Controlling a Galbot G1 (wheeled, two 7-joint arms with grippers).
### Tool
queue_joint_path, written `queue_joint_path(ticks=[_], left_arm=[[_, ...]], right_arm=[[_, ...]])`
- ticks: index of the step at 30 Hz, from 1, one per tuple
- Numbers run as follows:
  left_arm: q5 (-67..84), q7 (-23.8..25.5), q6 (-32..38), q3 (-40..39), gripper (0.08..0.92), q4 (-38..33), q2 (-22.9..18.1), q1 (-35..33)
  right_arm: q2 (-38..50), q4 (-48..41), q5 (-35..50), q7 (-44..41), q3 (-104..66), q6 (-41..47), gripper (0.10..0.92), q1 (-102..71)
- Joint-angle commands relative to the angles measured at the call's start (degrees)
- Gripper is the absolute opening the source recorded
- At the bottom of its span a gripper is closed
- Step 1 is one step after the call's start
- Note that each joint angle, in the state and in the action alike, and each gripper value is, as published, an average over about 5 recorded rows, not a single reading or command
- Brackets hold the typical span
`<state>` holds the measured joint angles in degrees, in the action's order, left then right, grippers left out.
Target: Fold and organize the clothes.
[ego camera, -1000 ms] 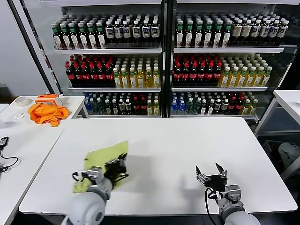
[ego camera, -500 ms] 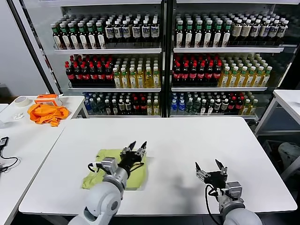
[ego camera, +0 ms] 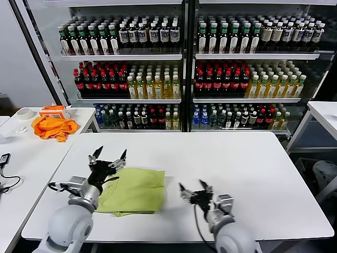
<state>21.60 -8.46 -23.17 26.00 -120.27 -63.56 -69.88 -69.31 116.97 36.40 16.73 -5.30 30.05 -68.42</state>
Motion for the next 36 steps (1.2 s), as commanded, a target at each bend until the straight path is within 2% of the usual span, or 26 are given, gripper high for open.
queue_joint_path(ticks=[1,9,13,21,28,36], left_arm=[[-5.08,3.05,2.63,7.18,0.822,-1.87,2.52,-6.27],[-5.94,3.10,2.74,7.03,0.823,-1.85,1.69,-6.78],[-6.06,3.07,2.71,6.85,0.822,-1.91,1.36,-6.79],[-6.22,3.00,2.69,6.69,0.823,-2.00,1.00,-7.29],[-6.50,2.97,2.84,6.59,0.823,-2.07,0.89,-7.55],[-6.81,2.96,3.18,6.39,0.823,-1.37,0.80,-7.59]], right_arm=[[-3.17,-4.72,7.04,4.20,14.64,3.15,0.823,5.95],[-3.84,-6.14,11.14,9.51,15.41,3.13,0.821,5.76],[-4.26,-5.85,13.15,9.55,15.43,3.12,0.783,5.84],[-5.29,-6.52,14.64,11.64,14.90,3.05,0.563,6.10],[-6.11,-6.21,12.07,11.45,10.98,2.39,0.363,8.43],[-0.27,-3.09,9.15,9.97,0.65,2.46,0.139,11.11]])
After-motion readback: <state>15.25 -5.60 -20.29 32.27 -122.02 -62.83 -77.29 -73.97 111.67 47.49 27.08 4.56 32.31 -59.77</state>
